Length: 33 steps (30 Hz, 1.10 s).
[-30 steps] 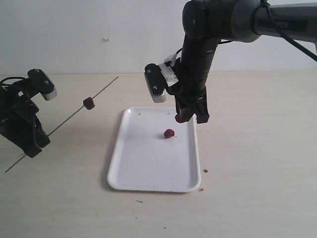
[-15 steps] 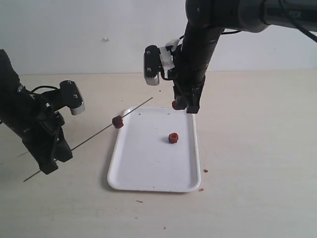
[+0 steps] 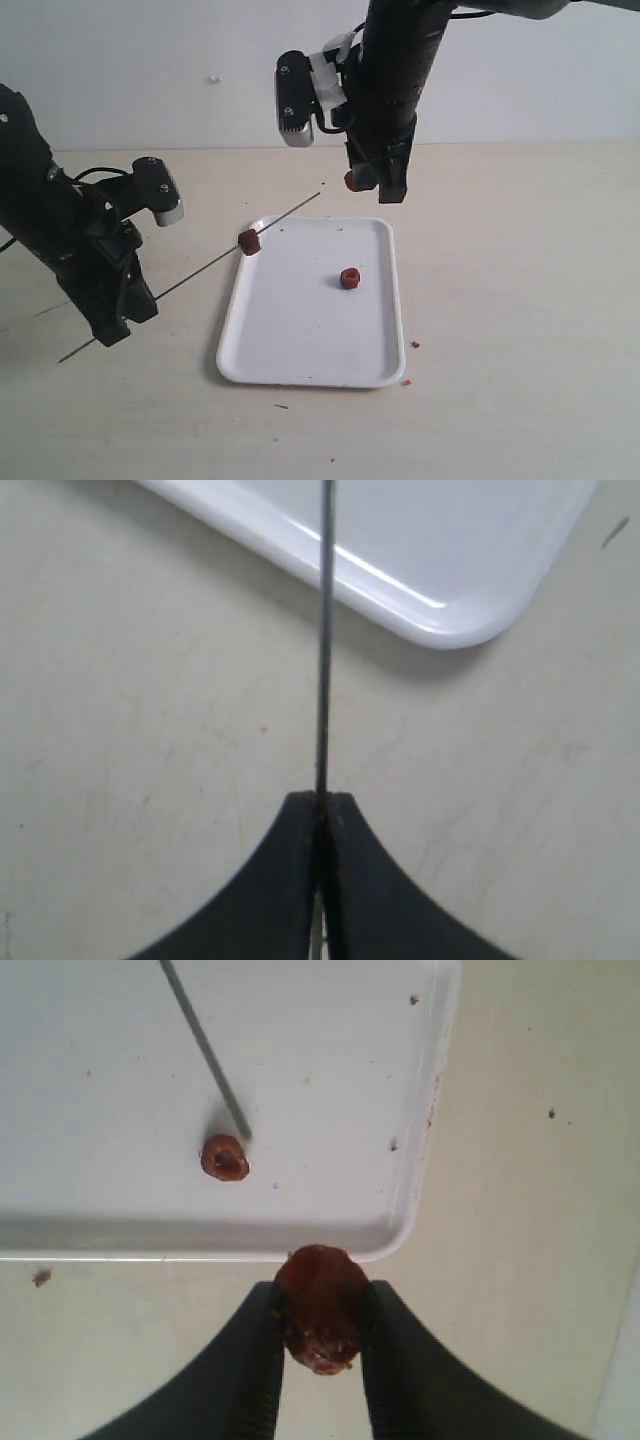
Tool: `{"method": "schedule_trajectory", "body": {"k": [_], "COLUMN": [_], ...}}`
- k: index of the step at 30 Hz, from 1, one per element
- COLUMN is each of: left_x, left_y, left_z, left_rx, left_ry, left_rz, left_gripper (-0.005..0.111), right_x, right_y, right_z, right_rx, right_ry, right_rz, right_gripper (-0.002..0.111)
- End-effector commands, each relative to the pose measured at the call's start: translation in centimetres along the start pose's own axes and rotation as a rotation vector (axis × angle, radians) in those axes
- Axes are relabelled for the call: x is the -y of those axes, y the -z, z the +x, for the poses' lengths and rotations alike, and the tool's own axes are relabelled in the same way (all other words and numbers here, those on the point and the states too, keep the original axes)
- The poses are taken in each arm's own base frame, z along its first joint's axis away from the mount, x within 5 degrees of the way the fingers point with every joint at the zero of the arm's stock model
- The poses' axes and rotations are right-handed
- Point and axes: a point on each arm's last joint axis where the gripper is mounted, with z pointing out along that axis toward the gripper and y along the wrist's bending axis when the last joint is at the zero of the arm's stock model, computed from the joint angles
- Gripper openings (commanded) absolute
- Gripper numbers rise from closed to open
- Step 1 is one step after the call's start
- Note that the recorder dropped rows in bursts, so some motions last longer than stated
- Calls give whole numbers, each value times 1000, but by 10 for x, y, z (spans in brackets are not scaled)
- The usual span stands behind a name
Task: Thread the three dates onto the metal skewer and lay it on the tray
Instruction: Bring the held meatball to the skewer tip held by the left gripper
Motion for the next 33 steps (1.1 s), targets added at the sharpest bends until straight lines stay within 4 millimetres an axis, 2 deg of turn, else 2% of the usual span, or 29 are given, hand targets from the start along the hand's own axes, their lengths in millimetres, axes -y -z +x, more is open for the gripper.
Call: {"method": "schedule_trajectory", "body": {"k": [1, 14, 33], "left_x": [5, 3, 7], "left_y": [4, 4, 4], "left_z": [-10, -17, -16], "left_rx": [18, 88, 69], "left_ry": [-4, 68, 112], "left_rz": [-1, -28, 19], "left_gripper": [0, 0, 0], "right_x": [-1, -12, -9], "right_y": [7, 9, 20], "right_z": [-8, -28, -27], "right_rx": [-87, -85, -80], "right_ry": [9, 30, 3], "right_rz": [91, 108, 156], "right_gripper": [27, 27, 27]}}
